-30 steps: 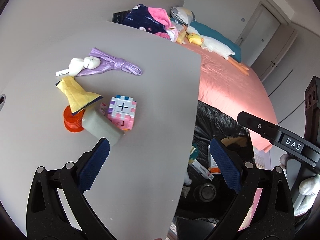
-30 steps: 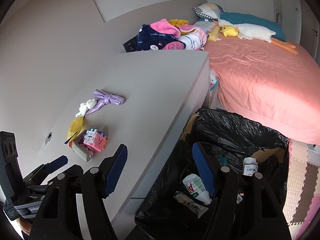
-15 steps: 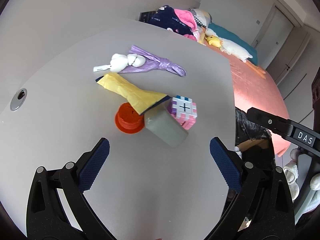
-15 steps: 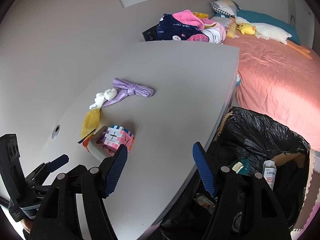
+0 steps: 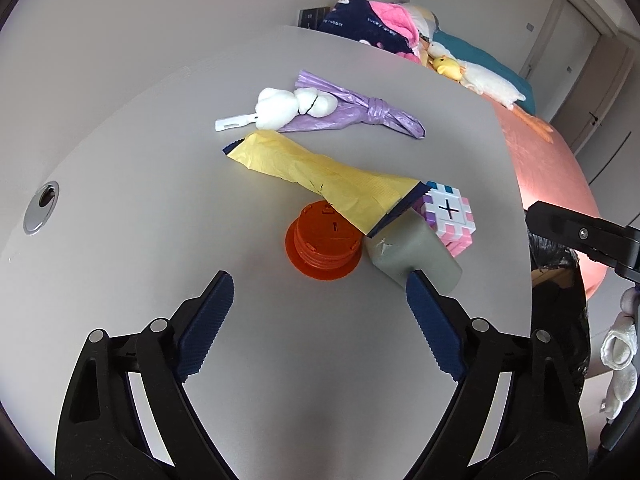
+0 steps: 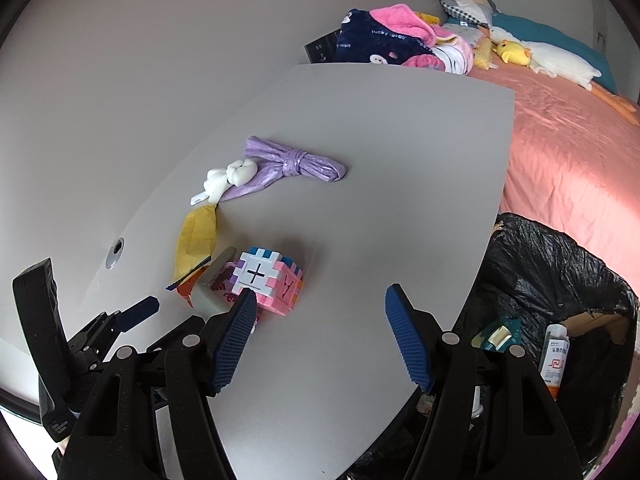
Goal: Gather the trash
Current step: 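Grasp the orange cup lid with the left tool while the right tool grasps the pink toy block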
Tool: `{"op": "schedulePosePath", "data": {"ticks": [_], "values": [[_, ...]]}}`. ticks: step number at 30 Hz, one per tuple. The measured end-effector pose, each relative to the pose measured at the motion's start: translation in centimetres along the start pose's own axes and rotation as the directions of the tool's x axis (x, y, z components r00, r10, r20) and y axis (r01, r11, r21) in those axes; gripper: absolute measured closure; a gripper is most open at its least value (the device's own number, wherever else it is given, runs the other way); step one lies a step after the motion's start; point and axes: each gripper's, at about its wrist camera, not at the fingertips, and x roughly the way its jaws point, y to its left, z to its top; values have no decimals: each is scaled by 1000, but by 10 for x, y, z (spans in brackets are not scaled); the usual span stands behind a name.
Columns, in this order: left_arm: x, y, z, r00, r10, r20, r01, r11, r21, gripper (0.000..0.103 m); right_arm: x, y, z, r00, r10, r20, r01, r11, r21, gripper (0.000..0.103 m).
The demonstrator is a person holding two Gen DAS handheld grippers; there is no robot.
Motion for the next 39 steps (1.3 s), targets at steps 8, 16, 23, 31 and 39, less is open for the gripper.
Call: {"op": "schedulePosePath", "data": {"ticks": [8,16,23,31,39], "values": [[13,3,9,1000,-13,-5,13,999,31,21,16,8,7,999,21,-32,-20,1000,11,34],[23,5,17,999,-36,-5,37,998,60,42,38,18,19,998,28,-63,-25,999,38,34],[25,13,19,998,-59,-2,59,997,39,58,61,25,21,995,25,-93,-21,999,48,35],[22,15,18,999,-43,-16,44,998,36,58,73,25,20,996,2,-85,1,999,44,47],[20,12,15,999,-30,-29,32,998,56,58,55,12,17,999,-2,-54,5,998,58,47]]}}
